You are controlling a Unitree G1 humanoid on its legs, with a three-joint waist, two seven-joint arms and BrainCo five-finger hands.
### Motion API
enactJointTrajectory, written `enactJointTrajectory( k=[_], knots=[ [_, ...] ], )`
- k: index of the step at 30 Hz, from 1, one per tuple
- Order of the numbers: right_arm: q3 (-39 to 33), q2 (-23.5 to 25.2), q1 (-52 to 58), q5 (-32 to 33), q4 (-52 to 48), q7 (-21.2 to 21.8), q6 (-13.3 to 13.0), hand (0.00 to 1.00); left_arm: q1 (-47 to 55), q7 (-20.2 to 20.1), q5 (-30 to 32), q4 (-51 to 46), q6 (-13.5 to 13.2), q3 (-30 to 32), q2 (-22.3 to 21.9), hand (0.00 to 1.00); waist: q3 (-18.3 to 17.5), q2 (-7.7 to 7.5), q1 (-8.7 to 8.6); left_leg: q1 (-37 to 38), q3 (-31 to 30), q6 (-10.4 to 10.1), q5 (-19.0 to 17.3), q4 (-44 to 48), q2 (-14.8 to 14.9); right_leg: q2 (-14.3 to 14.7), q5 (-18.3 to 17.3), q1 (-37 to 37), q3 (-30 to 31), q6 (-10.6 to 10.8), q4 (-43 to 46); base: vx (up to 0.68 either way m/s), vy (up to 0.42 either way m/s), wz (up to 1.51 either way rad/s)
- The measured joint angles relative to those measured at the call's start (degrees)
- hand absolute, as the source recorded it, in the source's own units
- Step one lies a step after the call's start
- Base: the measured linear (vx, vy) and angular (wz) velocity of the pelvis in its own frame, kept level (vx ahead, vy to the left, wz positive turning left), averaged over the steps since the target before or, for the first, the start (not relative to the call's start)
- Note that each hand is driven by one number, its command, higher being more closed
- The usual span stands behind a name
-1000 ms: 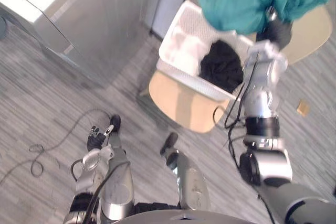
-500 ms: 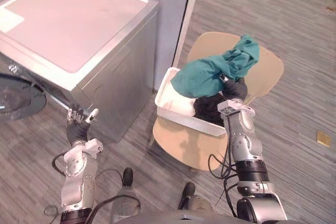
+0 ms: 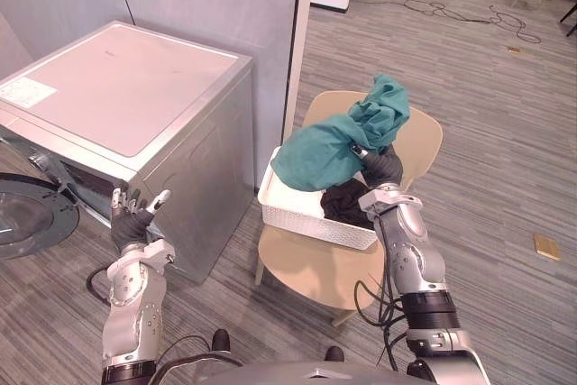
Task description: Pick up the laundry basket with both hands and put the clothes into the washing machine.
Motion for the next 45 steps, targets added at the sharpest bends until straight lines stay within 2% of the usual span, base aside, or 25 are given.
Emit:
enactJointTrajectory(
  k=[1, 2, 4, 6, 7, 17, 23, 29, 38, 39, 45],
  knots=[
    [2.07, 0.04, 0.03, 0.05, -0.01, 0.21, 0.07, 1.00, -2.27, -3.23, 0.00, -0.07, 0.12, -6.85, 1.90, 0.00, -0.79, 0.05, -0.61, 0.02, 0.70, -0.01, 0.01, -0.03, -0.14, -0.06, 0.00, -0.14, 0.59, 0.00, -0.60, -0.07, 0.038, -0.24],
    [4.34, 0.32, 0.17, 0.05, -0.14, 0.62, 0.17, 1.00, -5.10, -5.45, 0.00, 0.12, 0.20, -11.62, 1.61, 0.00, -1.74, 0.03, -1.90, 0.00, 1.35, 0.00, 0.01, -0.35, -0.26, 0.00, -0.01, -0.23, 1.35, 0.01, -1.59, -0.06, 0.036, -0.35],
    [6.09, 1.04, 1.60, 0.06, -2.29, 0.86, 0.24, 1.00, -9.15, -7.55, -0.05, 0.83, 0.21, -16.11, -0.21, 0.00, -2.93, 0.17, -3.10, -0.03, 2.99, 0.02, -0.01, -0.39, -0.24, 0.07, -0.05, -0.68, 2.33, 0.06, -2.87, -0.02, 0.038, -0.57],
    [5.92, 0.85, 3.13, 0.07, -4.61, 1.73, 0.17, 1.00, -12.30, -8.40, -0.05, 3.28, 0.21, -17.97, -1.76, 0.00, -3.23, 0.44, -4.64, 0.04, 3.92, 0.06, 0.00, -0.39, -0.18, 0.18, -0.03, -1.34, 3.12, 0.04, -3.21, 0.02, 0.031, -0.56],
    [5.39, -0.11, 5.67, 0.07, -6.27, 1.82, 0.04, 1.00, -13.97, -8.96, -0.05, 7.18, 0.28, -19.34, -2.24, 0.00, -3.31, 0.56, -5.89, 0.51, 4.77, 0.07, 0.04, -0.43, 0.00, 0.52, 0.36, -2.11, 4.35, 0.19, -2.66, 0.05, 0.011, -0.41],
    [5.61, -1.40, 8.25, 0.05, -6.23, 1.96, 0.05, 1.00, -14.18, -9.08, -0.02, 12.52, 0.81, -22.86, -4.08, 0.00, -4.49, 2.23, -6.24, 1.99, 6.03, -0.94, -0.30, -0.40, 1.73, 2.39, 3.11, -2.12, 5.79, 0.11, -2.58, 0.07, -0.028, -0.12],
    [5.54, -1.25, 8.63, 0.04, -6.24, 1.95, 0.04, 1.00, -16.30, -8.51, 0.06, 14.34, 0.84, -22.85, -4.34, 0.00, -4.59, 2.00, -6.49, 1.79, 5.80, -1.04, -0.52, -0.45, 1.71, 2.39, 3.09, -1.79, 5.57, 0.29, -3.16, 0.01, -0.005, 0.02],
    [5.59, -0.96, 10.40, 0.03, -6.28, 1.80, 0.03, 1.00, -18.00, -5.97, 1.28, 18.54, 1.04, -22.42, -4.62, 0.00, -4.73, 1.71, -6.53, 1.18, 5.34, -1.04, -0.52, -0.48, 1.79, 2.39, 2.38, -1.88, 4.77, 0.30, -3.17, -0.01, -0.003, 0.06],
    [9.32, 0.01, 10.38, 0.58, -6.37, 1.65, -0.75, 1.00, -24.01, -4.03, 1.18, 24.54, 2.02, -22.48, -5.40, 0.00, -5.81, -0.42, -6.72, 1.09, 5.48, -1.04, -0.51, -0.47, 1.82, 2.46, 2.87, -2.06, 4.97, 0.32, -3.15, 0.00, 0.000, 0.00],
    [9.74, 0.01, 10.35, 0.63, -6.37, 1.61, -0.96, 1.00, -24.60, -4.02, 1.18, 25.35, 2.13, -22.52, -5.39, 1.00, -5.80, -0.60, -6.73, 1.09, 5.51, -1.04, -0.51, -0.47, 1.82, 2.49, 2.90, -2.08, 5.06, 0.31, -3.15, 0.00, 0.000, 0.00],
    [11.86, -0.21, 10.31, 1.25, -6.37, 1.08, -1.27, 1.00, -24.63, -4.03, 0.96, 26.49, 2.25, -23.33, -5.40, 1.00, -5.83, -0.87, -6.81, 1.14, 5.62, -1.05, -0.51, -0.47, 1.92, 2.62, 2.93, -2.12, 5.23, 0.25, -3.16, 0.00, 0.000, 0.00]
  ],
)
